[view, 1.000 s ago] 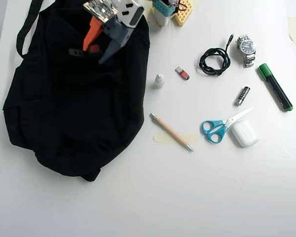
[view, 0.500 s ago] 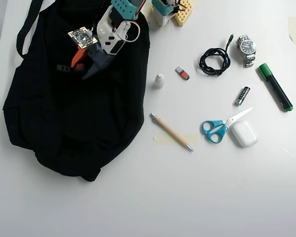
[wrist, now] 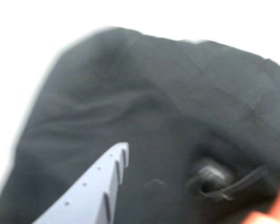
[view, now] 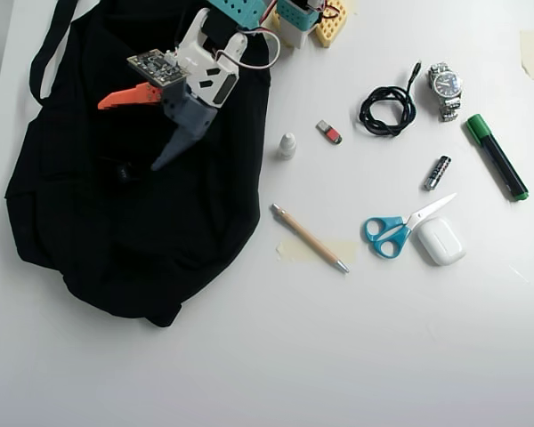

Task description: Put the black bike light into the black bag

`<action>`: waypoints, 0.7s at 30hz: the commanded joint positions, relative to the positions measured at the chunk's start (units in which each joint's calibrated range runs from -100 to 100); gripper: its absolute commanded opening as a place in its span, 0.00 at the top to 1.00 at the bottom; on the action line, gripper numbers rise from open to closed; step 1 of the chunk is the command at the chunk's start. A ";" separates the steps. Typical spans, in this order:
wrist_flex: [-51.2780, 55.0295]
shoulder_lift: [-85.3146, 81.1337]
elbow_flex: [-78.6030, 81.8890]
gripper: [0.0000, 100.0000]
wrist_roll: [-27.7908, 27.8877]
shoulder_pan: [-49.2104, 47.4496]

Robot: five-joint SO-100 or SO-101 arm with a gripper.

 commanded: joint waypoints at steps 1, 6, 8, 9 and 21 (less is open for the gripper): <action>19.96 -28.91 0.82 0.77 -3.68 -9.21; 29.52 -60.78 14.30 0.98 -6.15 -32.54; 29.43 -64.51 19.24 0.98 -6.15 -40.25; 29.09 -65.43 21.13 0.98 -6.10 -42.49; 14.53 -69.57 46.56 0.98 -5.57 -50.12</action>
